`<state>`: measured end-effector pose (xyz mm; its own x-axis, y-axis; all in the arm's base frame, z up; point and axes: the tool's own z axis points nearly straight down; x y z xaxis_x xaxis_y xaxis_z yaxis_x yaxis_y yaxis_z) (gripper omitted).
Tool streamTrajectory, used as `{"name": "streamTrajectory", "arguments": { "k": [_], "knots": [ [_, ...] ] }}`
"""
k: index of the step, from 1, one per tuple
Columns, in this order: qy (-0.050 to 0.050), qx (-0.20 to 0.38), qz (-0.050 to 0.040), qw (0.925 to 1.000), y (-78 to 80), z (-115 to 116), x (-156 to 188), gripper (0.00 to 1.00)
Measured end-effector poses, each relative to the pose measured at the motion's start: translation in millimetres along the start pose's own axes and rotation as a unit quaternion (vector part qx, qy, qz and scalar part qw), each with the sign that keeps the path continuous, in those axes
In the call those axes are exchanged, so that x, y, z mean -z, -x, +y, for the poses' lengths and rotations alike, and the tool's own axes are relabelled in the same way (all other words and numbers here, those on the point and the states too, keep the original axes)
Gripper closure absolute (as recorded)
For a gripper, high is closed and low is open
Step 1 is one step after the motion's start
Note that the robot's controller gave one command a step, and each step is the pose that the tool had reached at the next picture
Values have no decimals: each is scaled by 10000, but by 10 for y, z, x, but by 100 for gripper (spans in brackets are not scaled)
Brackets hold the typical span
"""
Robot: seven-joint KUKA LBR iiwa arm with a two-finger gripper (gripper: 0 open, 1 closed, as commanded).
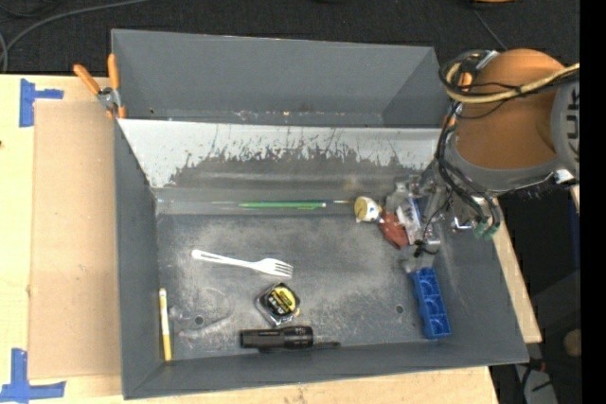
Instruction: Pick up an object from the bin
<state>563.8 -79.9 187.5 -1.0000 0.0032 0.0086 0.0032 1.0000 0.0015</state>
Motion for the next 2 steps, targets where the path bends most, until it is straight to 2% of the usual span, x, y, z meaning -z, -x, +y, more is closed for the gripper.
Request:
{"name": "streamTrajectory", "arguments": {
  "k": [1, 2],
  "knots": [
    [-5, 13, -36, 10000, 17, 4, 42, 0],
    [3, -790, -59, 9969, 265, -605, -315, 0]
  ]
}}
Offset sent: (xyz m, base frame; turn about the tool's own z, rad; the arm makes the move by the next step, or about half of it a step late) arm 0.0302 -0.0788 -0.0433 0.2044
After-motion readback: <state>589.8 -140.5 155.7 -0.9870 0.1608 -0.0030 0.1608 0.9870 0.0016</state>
